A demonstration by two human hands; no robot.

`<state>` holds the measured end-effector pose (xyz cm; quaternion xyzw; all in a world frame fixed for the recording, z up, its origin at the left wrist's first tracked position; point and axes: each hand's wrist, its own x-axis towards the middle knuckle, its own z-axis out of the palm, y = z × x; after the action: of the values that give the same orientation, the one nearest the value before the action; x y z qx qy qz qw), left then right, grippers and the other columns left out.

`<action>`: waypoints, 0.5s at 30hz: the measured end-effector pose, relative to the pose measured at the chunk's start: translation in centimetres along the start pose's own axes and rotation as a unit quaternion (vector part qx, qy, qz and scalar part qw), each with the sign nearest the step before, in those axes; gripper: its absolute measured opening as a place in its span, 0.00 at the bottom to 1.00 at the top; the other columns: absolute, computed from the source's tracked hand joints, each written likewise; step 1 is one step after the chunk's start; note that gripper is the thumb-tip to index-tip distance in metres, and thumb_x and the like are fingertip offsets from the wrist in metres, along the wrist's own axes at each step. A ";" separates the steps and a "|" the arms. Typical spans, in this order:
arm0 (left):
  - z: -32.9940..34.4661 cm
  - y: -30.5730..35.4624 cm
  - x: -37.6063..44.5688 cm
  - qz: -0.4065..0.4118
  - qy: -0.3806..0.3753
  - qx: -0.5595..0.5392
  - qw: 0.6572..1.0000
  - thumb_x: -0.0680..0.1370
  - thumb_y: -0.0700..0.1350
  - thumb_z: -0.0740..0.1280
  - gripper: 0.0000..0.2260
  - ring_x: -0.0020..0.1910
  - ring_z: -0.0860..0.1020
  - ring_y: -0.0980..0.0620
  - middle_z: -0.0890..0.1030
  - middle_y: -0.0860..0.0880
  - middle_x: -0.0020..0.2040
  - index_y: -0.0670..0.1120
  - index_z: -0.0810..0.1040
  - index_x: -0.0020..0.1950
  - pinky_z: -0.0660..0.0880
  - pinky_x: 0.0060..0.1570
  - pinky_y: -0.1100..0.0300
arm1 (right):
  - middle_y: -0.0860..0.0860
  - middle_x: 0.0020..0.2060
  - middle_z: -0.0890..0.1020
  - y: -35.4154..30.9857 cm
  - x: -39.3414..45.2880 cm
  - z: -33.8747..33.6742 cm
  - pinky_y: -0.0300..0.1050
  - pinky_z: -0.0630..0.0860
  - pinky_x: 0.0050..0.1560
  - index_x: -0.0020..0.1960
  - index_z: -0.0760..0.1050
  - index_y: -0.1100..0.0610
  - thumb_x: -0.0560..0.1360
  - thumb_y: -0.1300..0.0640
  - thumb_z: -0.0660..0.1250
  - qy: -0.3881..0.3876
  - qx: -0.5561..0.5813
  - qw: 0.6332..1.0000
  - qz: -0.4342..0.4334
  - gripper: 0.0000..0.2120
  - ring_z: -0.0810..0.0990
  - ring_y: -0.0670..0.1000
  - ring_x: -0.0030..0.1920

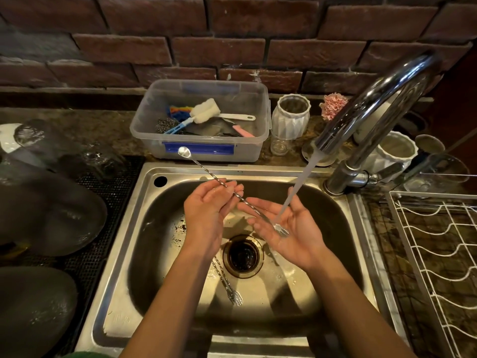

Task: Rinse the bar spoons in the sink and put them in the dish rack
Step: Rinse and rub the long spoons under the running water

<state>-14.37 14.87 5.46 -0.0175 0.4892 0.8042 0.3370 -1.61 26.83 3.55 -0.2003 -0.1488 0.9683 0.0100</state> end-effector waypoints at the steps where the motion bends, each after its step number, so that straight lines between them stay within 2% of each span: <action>1: -0.1 0.2 0.0 0.001 0.003 0.000 1.000 0.77 0.31 0.68 0.12 0.54 0.84 0.40 0.84 0.34 0.54 0.33 0.77 0.60 0.82 0.55 0.52 | 0.68 0.66 0.76 0.0 0.2 0.2 0.50 0.85 0.48 0.67 0.74 0.70 0.79 0.33 0.51 -0.003 0.012 1.000 0.003 0.41 0.85 0.62 0.50; 7: -0.3 0.8 -0.2 -0.002 0.020 -0.010 1.000 0.77 0.31 0.67 0.11 0.52 0.85 0.42 0.84 0.36 0.53 0.34 0.78 0.59 0.82 0.54 0.54 | 0.71 0.65 0.76 0.2 0.5 1.3 0.55 0.84 0.52 0.62 0.76 0.73 0.79 0.34 0.53 -0.021 0.038 0.999 0.012 0.42 0.82 0.66 0.58; 11: -0.5 0.4 -0.5 0.000 0.019 -0.010 1.000 0.76 0.32 0.68 0.11 0.51 0.85 0.43 0.85 0.36 0.51 0.35 0.78 0.59 0.82 0.53 0.55 | 0.71 0.66 0.74 0.4 -0.2 1.4 0.58 0.83 0.53 0.67 0.71 0.73 0.79 0.34 0.53 -0.008 0.050 0.999 0.013 0.42 0.81 0.67 0.60; 15: -0.1 -0.4 -1.2 -0.014 0.009 -0.021 1.000 0.76 0.31 0.69 0.13 0.52 0.85 0.42 0.85 0.36 0.52 0.35 0.77 0.59 0.83 0.48 0.58 | 0.69 0.67 0.74 0.2 -1.7 0.9 0.55 0.83 0.52 0.70 0.68 0.71 0.79 0.34 0.51 0.002 0.022 1.000 -0.003 0.41 0.82 0.64 0.59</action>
<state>-13.22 14.30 5.51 -0.0384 0.4749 0.8092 0.3437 -0.43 26.24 4.91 -0.2016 -0.1282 0.9709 0.0172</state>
